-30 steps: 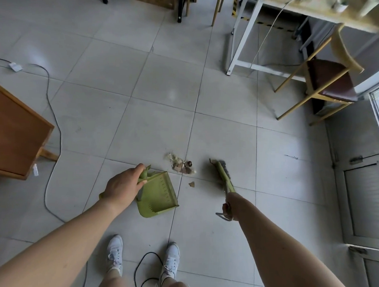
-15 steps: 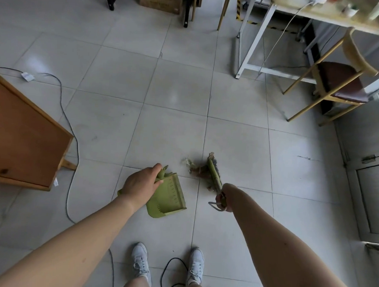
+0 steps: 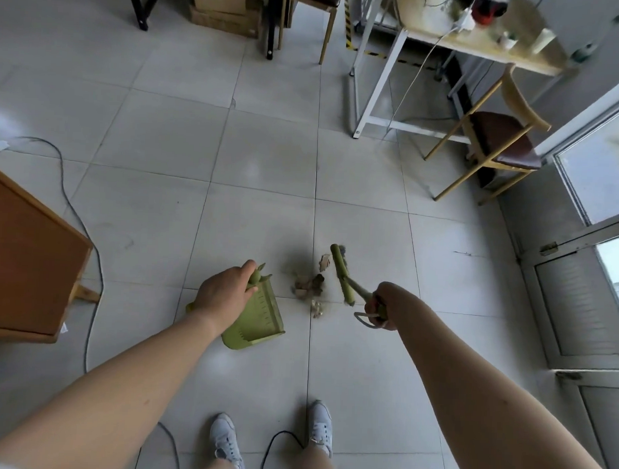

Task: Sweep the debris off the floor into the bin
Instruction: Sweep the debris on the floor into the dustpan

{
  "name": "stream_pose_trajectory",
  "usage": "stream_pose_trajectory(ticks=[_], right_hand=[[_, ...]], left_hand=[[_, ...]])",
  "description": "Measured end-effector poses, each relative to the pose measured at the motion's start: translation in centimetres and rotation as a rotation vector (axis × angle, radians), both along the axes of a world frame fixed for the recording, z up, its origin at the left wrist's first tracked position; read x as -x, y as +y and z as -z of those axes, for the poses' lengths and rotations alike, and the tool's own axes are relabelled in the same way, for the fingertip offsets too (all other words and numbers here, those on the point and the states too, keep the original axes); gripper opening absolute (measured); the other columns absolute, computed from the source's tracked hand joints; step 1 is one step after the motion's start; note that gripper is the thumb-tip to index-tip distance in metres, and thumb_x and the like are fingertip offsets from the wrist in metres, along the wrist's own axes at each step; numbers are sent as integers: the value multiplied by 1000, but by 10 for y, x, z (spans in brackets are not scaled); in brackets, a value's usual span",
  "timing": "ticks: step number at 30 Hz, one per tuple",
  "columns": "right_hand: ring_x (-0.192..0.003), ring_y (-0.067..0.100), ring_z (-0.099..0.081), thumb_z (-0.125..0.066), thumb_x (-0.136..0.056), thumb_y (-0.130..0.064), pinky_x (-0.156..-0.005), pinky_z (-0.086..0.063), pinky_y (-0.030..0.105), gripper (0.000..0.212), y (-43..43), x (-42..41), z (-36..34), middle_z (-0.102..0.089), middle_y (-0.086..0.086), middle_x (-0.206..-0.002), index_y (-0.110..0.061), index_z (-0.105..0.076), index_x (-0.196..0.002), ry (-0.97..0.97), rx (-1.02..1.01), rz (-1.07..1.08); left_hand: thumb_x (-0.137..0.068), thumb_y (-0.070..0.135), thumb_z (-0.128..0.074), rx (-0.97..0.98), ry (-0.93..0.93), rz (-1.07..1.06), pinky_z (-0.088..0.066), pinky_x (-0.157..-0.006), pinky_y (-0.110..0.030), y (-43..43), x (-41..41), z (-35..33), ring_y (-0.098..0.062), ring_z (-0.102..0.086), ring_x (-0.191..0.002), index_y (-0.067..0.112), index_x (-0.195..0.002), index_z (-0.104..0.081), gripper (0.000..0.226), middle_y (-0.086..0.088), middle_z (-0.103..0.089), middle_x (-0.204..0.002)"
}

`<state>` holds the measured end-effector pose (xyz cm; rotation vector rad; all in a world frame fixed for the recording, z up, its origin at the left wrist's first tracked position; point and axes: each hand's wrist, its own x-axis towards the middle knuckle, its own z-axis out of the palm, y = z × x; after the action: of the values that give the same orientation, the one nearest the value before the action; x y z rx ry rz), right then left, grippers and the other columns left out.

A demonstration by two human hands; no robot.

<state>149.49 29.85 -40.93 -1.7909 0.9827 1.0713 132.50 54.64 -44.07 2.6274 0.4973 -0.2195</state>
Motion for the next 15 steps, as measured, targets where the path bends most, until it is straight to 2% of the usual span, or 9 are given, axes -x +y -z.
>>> stream_pose_trajectory(ticks=[7,12,15], right_hand=[[-14,11,-33,-32,-93,-9,-31,-36,12,30,-6,-28,10,-33,3,-27,-11,-39,-63,-18,56,-77],[-15,10,-31,-37,-95,-18,-34,-39,13,31,-19,-59,37,-35,2,-54,-11,-37,-65,8,64,-103],[-16,11,-33,-33,-95,-8,-32,-40,16,29,-33,-82,52,-36,3,-54,-8,-38,-66,37,62,-209]], left_hand=[[-96,31,-52,21,4,-96,-55,-66,-41,-15,-5,9,-27,-61,-80,18,-115,-43,25,-3,-63,-93],[-95,32,-53,-1,12,-187,-49,-61,-34,-44,-20,17,-25,-58,-77,18,-110,-43,22,-3,-63,-90],[-95,34,-53,-38,29,-231,-50,-63,-35,-66,-36,17,-25,-61,-80,18,-111,-46,24,-2,-64,-92]])
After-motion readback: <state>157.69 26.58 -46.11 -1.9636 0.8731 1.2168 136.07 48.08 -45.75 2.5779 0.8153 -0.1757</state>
